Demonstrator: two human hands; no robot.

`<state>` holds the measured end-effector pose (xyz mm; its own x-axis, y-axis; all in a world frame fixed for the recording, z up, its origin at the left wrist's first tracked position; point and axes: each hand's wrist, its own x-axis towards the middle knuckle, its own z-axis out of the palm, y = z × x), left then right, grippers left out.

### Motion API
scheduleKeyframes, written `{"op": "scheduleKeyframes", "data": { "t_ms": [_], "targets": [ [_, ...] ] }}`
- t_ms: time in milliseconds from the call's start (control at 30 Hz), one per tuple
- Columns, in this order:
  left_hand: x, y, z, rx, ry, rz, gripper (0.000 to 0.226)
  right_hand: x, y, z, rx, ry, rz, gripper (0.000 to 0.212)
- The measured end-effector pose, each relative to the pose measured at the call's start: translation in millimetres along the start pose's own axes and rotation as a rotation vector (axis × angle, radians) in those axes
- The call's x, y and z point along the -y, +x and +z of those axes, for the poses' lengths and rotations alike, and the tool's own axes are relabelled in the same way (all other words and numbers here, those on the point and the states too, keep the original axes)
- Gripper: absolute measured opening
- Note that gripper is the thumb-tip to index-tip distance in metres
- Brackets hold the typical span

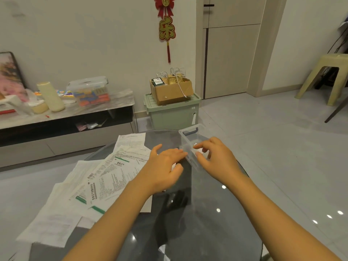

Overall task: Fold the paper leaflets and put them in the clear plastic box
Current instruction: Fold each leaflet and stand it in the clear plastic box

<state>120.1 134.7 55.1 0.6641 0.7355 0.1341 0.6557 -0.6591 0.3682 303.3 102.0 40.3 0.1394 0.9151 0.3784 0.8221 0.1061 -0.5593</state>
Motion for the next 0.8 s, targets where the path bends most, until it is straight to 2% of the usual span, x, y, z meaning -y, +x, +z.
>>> {"op": "scheduleKeyframes", "data": {
  "t_ms": [100, 233, 300, 467, 534, 667, 734, 800],
  "targets": [
    [0, -44, 1, -0.022, -0.019, -0.080, 0.063, 25, -13, 12, 0.057, 0.048, -0.088, 0.021],
    [0, -91, 4, 0.001, -0.022, -0.236, 0.055, 44, -34, 35, 0.212, 0.007, -0.174, 0.023],
    [4, -106, 8, 0.036, -0.001, -0.337, 0.049, 46, -43, 44, 0.282, -0.036, -0.208, 0.026],
    [34, -129, 26, 0.180, 0.171, -0.507, 0.054, 48, -55, 59, 0.434, -0.112, -0.250, 0.031],
    [37, -129, 31, 0.220, 0.199, -0.496, 0.052, 45, -54, 61, 0.463, -0.135, -0.253, 0.032],
    [39, -125, 36, 0.201, 0.190, -0.384, 0.052, 41, -53, 65, 0.525, -0.165, -0.258, 0.036],
    [44, -124, 41, 0.139, 0.106, -0.334, 0.050, 40, -52, 67, 0.543, -0.180, -0.263, 0.038],
    [48, -122, 41, 0.009, 0.032, -0.349, 0.047, 40, -52, 68, 0.555, -0.187, -0.266, 0.039]
  ]
}}
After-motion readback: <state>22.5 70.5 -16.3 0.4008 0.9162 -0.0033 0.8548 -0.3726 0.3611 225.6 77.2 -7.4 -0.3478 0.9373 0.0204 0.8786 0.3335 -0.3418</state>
